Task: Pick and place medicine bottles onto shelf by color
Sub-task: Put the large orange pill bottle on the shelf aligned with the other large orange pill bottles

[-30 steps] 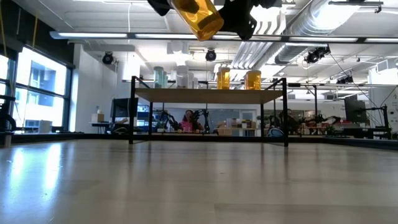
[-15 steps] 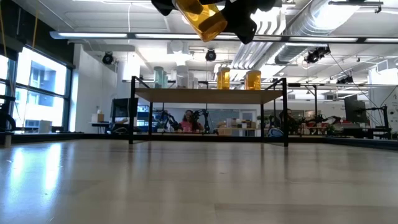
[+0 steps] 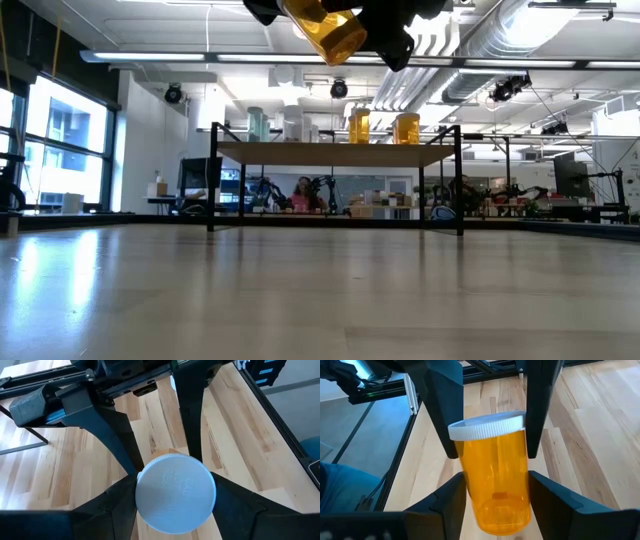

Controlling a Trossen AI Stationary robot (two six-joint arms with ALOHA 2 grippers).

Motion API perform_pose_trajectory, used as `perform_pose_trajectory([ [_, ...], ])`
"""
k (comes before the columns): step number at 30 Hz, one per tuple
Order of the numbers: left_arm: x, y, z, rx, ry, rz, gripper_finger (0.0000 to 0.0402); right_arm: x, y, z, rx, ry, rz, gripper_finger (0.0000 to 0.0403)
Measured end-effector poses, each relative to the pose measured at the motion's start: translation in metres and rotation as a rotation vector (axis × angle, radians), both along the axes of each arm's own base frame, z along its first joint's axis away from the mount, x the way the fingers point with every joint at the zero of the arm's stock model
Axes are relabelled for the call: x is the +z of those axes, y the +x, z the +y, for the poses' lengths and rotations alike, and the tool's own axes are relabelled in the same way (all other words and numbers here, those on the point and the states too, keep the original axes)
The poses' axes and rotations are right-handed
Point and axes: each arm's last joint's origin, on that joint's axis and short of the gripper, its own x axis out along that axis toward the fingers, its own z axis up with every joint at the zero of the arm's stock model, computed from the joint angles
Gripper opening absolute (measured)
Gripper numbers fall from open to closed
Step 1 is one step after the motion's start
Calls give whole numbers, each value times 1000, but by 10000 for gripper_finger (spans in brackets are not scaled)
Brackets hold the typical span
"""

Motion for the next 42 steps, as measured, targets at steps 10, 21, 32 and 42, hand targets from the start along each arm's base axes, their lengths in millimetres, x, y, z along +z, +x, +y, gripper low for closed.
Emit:
perform_pose_trajectory([
  [10, 1, 1, 0, 23, -6, -22, 231, 0, 0, 0, -7, 1, 2, 183],
  [21, 13, -5, 2, 59, -21, 92, 254, 0, 0, 0, -51, -1, 2, 183],
  [32, 47, -22, 5, -1, 41, 170, 255, 8, -4, -1, -122, -42, -45, 183],
  [42, 57, -58, 21, 65, 44, 100, 255, 27, -15, -6, -204, -74, -101, 183],
])
